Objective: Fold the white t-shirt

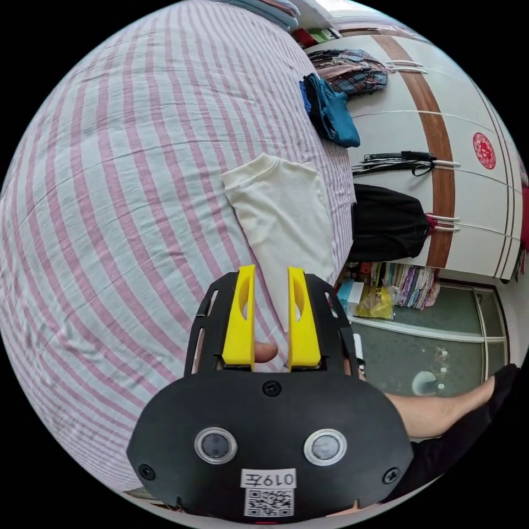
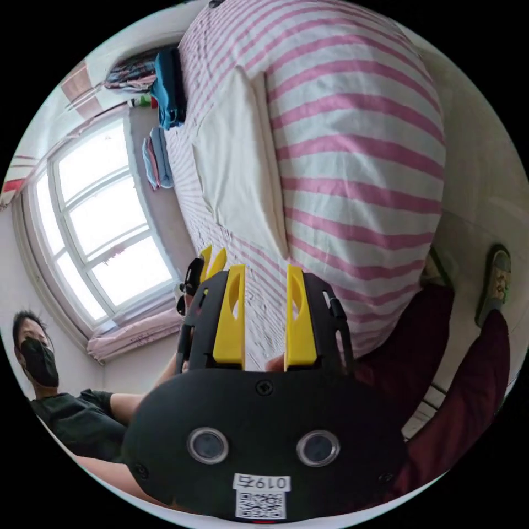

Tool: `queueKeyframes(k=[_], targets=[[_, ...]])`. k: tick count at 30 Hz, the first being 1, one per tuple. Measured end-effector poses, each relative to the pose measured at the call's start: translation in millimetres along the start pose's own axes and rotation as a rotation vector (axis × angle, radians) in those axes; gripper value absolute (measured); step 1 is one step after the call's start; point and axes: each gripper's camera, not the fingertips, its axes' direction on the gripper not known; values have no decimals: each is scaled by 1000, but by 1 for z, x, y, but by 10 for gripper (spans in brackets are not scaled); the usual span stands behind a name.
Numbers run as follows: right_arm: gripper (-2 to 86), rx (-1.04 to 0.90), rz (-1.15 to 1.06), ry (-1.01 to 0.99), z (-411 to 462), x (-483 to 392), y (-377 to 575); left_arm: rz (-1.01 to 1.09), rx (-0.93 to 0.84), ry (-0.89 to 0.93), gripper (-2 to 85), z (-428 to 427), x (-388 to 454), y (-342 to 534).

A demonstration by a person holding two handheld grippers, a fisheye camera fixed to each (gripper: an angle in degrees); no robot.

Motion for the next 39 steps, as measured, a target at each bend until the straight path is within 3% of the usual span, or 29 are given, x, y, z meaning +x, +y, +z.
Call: queueKeyframes(k=[7, 14, 23, 31, 39], targets=[[102, 109, 91, -105, 47, 18, -18, -133, 48, 186, 67, -32, -87, -48], [109, 146, 75, -201, 84, 18, -38, -117, 75, 327, 60, -66, -148, -82], [109, 144, 29, -325, 127, -5, -72, -71, 91, 402, 58, -104, -185, -124], [4, 203, 21, -360, 123, -25, -85, -96, 61, 468, 102, -126, -208, -145], [-6, 206, 26, -483, 111, -57, -82, -168, -41, 539, 148, -139, -211, -167]])
